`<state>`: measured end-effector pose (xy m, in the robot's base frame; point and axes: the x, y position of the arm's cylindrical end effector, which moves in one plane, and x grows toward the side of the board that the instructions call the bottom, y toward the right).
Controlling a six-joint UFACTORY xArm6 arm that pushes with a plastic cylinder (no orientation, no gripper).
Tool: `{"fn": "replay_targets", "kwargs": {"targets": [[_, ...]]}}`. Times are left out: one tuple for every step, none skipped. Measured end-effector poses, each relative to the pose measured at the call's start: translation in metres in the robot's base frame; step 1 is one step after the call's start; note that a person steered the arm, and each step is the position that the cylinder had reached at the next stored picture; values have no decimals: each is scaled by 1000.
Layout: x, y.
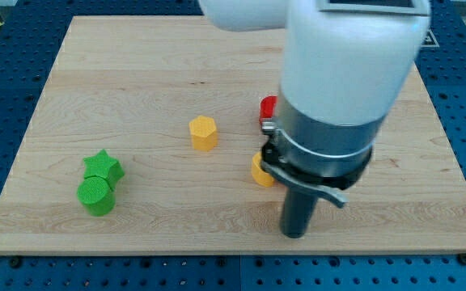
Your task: Slightly move the red star into the yellow heart
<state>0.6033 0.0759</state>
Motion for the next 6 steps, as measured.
{"fn": "replay_targets", "kwargs": {"targets": [[0,41],[0,78],[-10,107],[-26,113],[-43,85],[-57,70]]}}
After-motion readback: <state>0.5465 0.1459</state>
